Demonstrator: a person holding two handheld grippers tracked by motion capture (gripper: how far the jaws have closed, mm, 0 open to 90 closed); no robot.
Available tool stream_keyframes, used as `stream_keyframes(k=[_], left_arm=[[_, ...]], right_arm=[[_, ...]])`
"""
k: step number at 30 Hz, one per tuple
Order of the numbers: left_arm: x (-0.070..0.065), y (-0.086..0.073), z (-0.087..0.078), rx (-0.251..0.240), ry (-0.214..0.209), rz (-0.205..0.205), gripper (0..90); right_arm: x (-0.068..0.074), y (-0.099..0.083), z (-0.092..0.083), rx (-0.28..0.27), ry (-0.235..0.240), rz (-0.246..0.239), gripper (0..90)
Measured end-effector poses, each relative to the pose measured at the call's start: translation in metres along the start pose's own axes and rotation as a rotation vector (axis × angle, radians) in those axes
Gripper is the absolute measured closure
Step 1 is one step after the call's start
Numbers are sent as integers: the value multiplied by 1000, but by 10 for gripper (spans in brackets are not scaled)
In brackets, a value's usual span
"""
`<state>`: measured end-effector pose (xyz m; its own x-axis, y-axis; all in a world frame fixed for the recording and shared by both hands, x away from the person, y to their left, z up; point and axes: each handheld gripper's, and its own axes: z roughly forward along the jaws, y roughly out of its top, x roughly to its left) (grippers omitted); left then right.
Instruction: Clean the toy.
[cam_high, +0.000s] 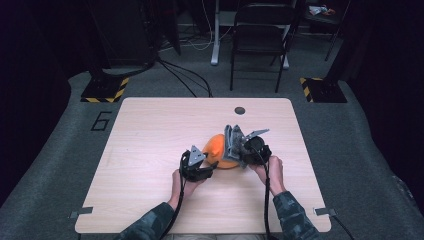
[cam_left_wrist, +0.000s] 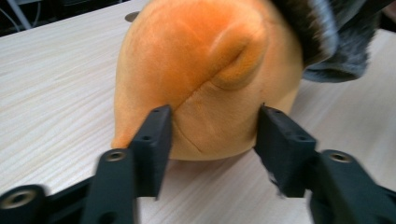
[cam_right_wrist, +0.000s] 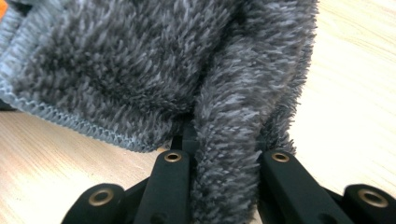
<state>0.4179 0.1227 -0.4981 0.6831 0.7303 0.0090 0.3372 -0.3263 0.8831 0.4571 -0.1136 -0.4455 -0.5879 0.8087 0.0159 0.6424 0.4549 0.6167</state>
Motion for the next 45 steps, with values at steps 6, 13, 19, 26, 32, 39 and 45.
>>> stream_keyframes(k=[6,13,19,26,32,39,45], left_arm=[[0,2,4,22,27,18,785],[5,13,-9,-16,-44,-76,821],[-2,20,-15,-26,-86,-109,827],[4,15,-11,-9,-88,-108,822],[6,14,-11,-5,-91,-105,814],[6,13,-10,-8,-98,-99,803],[7,12,-10,-17,-102,-99,800]], right_arm=[[1,1,-1,-6,-3,-13,781],[9,11,-29,-69,-23,-25,780],[36,21,-36,-99,-22,-101,780],[29,14,-20,-52,-51,-96,781],[13,1,-7,9,-70,-56,781],[0,-11,11,69,-90,-26,781],[-14,-27,36,177,-87,26,779]])
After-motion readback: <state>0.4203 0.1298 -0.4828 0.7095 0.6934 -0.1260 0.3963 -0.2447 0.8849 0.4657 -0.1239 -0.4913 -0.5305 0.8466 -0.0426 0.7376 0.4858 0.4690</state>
